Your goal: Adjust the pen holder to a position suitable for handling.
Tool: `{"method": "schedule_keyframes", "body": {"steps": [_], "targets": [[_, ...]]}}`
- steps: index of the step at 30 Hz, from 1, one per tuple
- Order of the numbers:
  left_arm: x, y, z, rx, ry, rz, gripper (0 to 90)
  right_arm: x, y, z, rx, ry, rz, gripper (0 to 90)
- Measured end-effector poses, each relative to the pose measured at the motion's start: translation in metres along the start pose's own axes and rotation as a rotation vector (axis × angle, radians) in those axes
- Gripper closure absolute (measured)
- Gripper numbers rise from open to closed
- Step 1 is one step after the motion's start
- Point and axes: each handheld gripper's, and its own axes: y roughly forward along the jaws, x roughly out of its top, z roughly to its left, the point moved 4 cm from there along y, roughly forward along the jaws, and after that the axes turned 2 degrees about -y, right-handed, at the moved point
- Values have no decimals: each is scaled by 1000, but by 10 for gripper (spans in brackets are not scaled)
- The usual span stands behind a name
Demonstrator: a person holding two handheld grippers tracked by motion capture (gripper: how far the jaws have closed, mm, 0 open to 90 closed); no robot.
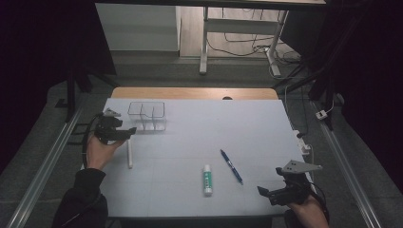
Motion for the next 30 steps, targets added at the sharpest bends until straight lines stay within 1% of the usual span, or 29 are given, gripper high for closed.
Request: {"method": "schedule_keyframes", "body": {"steps": [2, 3, 4, 5, 6, 7, 8, 9, 10, 11, 12, 14, 15, 16, 21, 22, 23, 25, 28, 30], "targets": [[0, 0, 4, 5, -3, 5, 482, 0, 0, 0, 1, -1, 0, 0], [1, 1, 6, 12, -6, 6, 482, 0, 0, 0, 1, -1, 0, 0], [2, 2, 10, 6, -18, 6, 596, 0, 0, 0, 0, -1, 1, 0], [4, 3, 12, 6, -24, 4, 623, 0, 0, 0, 1, 0, 1, 0], [4, 3, 12, 6, -24, 4, 663, 0, 0, 0, 1, -1, 1, 0], [6, 5, 16, 13, -33, 2, 722, 0, 0, 0, 1, -1, 1, 0], [6, 5, 16, 13, -33, 2, 749, 0, 0, 0, 2, -1, 2, 0], [8, 9, 19, 13, -44, 2, 798, 0, 0, 0, 3, -1, 2, 0], [8, 9, 19, 13, -44, 2, 858, 0, 0, 0, 3, -1, 2, 0], [9, 12, 21, 25, -43, 6, 882, 0, 0, 0, 3, -2, 2, 0], [10, 14, 22, 40, -43, 9, 882, 0, 0, 0, 3, -2, 2, 0], [13, 18, 25, 47, -56, 13, 885, 0, 0, 0, 4, -1, 1, 0], [15, 20, 27, 57, -60, 11, 886, 0, 0, 0, 6, 1, 1, 0], [18, 24, 30, 59, -68, 9, 886, 0, 0, 0, 5, 2, 1, 0], [24, 32, 35, 74, -70, 7, 886, 0, 0, 0, 8, 5, 0, 0], [26, 37, 36, 80, -68, 4, 886, 0, 0, 0, 10, 6, -1, 0], [26, 37, 36, 80, -68, 4, 886, 0, 0, -1, 9, 4, 0, 0], [30, 43, 38, 82, -66, -3, 886, 0, 0, -1, 9, 6, 0, 0], [32, 47, 40, 87, -67, -6, 886, 0, 0, -1, 10, 5, 0, 0], [35, 51, 41, 76, -70, -8, 886, 0, 0, -1, 9, 6, 0, 0]]}}
